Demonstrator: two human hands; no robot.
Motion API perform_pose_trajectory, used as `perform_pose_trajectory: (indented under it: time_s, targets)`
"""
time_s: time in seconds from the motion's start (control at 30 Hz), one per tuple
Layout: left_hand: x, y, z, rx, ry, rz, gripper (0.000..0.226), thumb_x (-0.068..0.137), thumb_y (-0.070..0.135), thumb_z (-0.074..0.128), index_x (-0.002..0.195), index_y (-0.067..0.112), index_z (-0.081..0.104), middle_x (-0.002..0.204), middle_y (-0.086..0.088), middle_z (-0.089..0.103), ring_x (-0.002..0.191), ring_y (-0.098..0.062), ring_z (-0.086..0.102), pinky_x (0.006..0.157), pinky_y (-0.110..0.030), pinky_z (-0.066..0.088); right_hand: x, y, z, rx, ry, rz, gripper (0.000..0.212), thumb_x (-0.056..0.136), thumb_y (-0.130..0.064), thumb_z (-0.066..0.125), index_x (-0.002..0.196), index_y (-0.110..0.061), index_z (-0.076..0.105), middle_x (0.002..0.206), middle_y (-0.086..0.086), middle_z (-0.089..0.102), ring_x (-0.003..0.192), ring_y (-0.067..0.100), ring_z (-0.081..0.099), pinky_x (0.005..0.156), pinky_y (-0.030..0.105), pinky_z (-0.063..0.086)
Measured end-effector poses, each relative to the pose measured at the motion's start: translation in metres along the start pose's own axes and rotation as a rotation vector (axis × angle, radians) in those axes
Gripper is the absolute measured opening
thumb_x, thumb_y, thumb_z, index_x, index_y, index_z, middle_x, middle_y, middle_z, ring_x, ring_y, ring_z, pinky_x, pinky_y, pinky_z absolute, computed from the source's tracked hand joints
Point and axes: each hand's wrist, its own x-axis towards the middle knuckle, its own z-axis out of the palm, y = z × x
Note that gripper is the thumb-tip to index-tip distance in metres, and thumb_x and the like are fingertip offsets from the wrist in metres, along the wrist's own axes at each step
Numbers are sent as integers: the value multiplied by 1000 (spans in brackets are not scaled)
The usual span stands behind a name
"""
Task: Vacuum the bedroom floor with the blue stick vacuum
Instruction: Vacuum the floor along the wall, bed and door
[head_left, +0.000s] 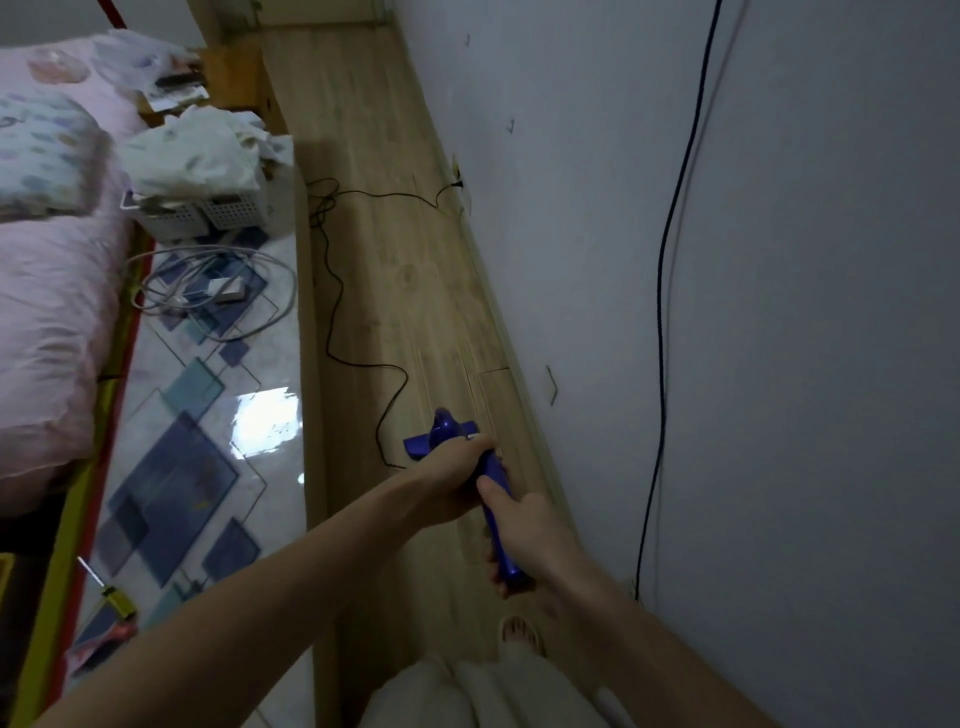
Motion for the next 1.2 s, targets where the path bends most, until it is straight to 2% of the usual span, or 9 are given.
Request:
perform_pose_trajectory:
  time_s: [0.13, 0.23, 0.37, 0.43, 0.53, 0.7, 0.87, 1.07, 1.2]
  targets:
    - [-13, -9, 1, 92, -27, -61, 22, 95, 12, 52, 113, 1, 51, 84, -9, 55, 72, -14, 55, 68, -28, 48, -25, 4, -2, 34, -25, 48, 47, 101, -45, 40, 114, -2, 53, 64, 2, 56, 37, 4, 52, 39, 17, 42]
    - [-20, -21, -4, 169, -57, -103, 17, 94, 12, 53, 108, 3, 51, 82, -8, 56, 70, -14, 56, 63, -26, 50, -36, 17, 13, 122, 42, 36, 44, 101, -44, 41, 116, -5, 54, 71, 2, 58, 48, 7, 54, 48, 19, 45]
    - [-24, -17, -24, 274, -82, -124, 29, 95, 15, 52, 122, 5, 46, 80, -7, 58, 67, -13, 58, 65, -27, 51, -37, 26, 52, 286, 86, 44, 33, 101, -41, 41, 100, -12, 56, 69, 1, 58, 58, 11, 57, 67, 27, 52]
    - [-23, -8, -38, 319, -88, -124, 37, 95, 17, 53, 129, 7, 43, 80, -7, 59, 67, -13, 59, 67, -28, 51, -28, 26, 71, 333, 70, 42, 35, 101, -43, 40, 92, -13, 56, 61, -1, 57, 55, 13, 56, 64, 29, 52]
    - [-19, 6, -55, 308, -60, -109, 34, 96, 19, 51, 126, 4, 45, 76, -5, 60, 65, -12, 58, 66, -26, 51, -9, 19, 90, 331, 62, -12, 32, 101, -44, 39, 92, -18, 54, 68, 1, 56, 60, 14, 57, 65, 30, 51]
    - [-1, 21, -58, 236, -23, -66, 26, 97, 20, 49, 116, 3, 49, 74, -4, 57, 63, -11, 54, 66, -25, 49, 23, 8, 88, 259, 52, -42, 37, 102, -43, 37, 103, -11, 54, 67, -1, 53, 48, 4, 52, 46, 14, 44]
    - [18, 18, -37, 166, 58, 25, 27, 99, 14, 46, 124, 4, 44, 77, -5, 50, 65, -13, 49, 66, -27, 46, 54, 14, 64, 161, 58, -28, 41, 101, -48, 37, 98, -11, 53, 72, 4, 57, 58, 14, 56, 65, 33, 53]
    - [28, 5, -19, 137, 82, 32, 38, 98, 12, 47, 134, 5, 39, 79, -7, 50, 68, -15, 51, 65, -29, 47, 49, 23, 41, 89, 78, 25, 47, 102, -47, 36, 122, -8, 50, 67, 2, 55, 48, 9, 53, 43, 19, 45]
    - [23, -2, -5, 89, 62, 14, 33, 97, 10, 48, 129, 6, 42, 78, -8, 50, 66, -16, 51, 62, -29, 47, 27, 21, 20, 61, 71, 38, 42, 102, -47, 37, 109, -9, 50, 64, 1, 52, 45, 9, 50, 40, 18, 42]
